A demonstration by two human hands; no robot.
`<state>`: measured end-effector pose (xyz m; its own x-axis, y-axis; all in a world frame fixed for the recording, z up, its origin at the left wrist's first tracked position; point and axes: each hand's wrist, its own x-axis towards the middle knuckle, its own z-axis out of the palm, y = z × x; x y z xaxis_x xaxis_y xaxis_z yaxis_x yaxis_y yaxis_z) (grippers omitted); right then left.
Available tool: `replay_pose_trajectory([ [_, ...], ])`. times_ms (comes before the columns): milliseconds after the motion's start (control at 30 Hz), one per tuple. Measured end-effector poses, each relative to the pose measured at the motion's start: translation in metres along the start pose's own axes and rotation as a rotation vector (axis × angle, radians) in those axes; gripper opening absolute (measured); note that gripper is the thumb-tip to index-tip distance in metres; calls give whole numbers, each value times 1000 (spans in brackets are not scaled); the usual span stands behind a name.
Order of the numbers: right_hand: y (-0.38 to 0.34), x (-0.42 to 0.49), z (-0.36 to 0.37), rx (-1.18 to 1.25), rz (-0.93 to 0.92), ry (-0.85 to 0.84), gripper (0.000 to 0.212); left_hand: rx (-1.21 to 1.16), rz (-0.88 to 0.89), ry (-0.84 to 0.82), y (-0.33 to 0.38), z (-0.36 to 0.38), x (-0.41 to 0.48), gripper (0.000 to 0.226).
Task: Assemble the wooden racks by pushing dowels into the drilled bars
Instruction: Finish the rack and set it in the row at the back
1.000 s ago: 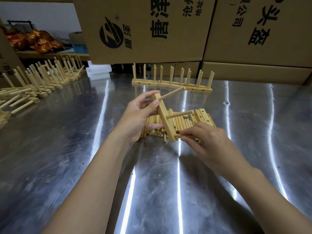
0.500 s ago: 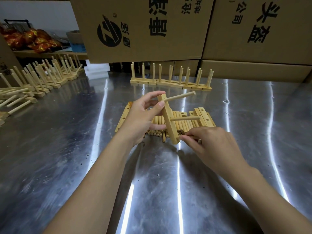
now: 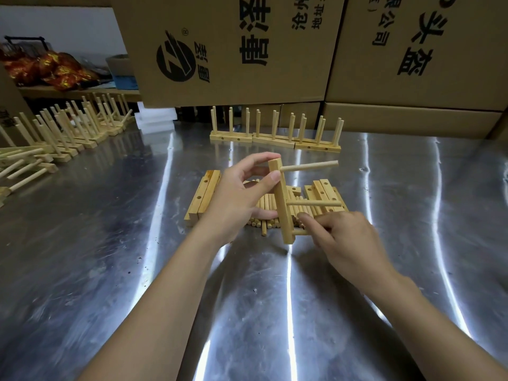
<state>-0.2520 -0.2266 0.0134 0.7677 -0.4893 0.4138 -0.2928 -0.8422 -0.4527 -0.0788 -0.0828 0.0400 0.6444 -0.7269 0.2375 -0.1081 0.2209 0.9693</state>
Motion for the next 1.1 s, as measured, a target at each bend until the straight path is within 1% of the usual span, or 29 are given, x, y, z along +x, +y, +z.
replay_pose_trajectory([
  [67,6,2,-4,59,15,-13,68,-14,-4,11,-2,2,2,27],
  [133,8,5,-9,95,-1,6,62,-44,-28,44,-4,3,3,26],
  [233,8,8,-13,208,-52,45,39,-86,-60,83,-4,0,4,26],
  [300,9,8,-13,272,-84,21,24,-104,-72,94,-2,-3,4,26],
  [333,9,8,-12,279,-87,5,22,-102,-72,94,-2,-3,4,26],
  [433,8,6,-7,242,-55,-14,21,-42,-24,99,1,3,1,26],
  [600,13,8,-1,257,77,-37,25,28,49,118,0,15,-4,29],
  [667,17,11,0,305,157,-47,27,39,77,123,-2,20,-5,29],
  [800,25,14,0,480,323,-113,32,68,134,111,-6,31,-7,31],
  [900,28,14,-4,536,362,-126,35,73,174,115,-9,36,-7,33],
  [1000,21,15,-13,611,317,-56,28,-1,159,155,-8,32,-4,29],
  [1067,16,16,-19,757,275,12,23,-142,83,218,-8,29,-3,25],
  [1100,13,15,-22,827,253,32,28,-239,38,247,-9,28,-2,23],
])
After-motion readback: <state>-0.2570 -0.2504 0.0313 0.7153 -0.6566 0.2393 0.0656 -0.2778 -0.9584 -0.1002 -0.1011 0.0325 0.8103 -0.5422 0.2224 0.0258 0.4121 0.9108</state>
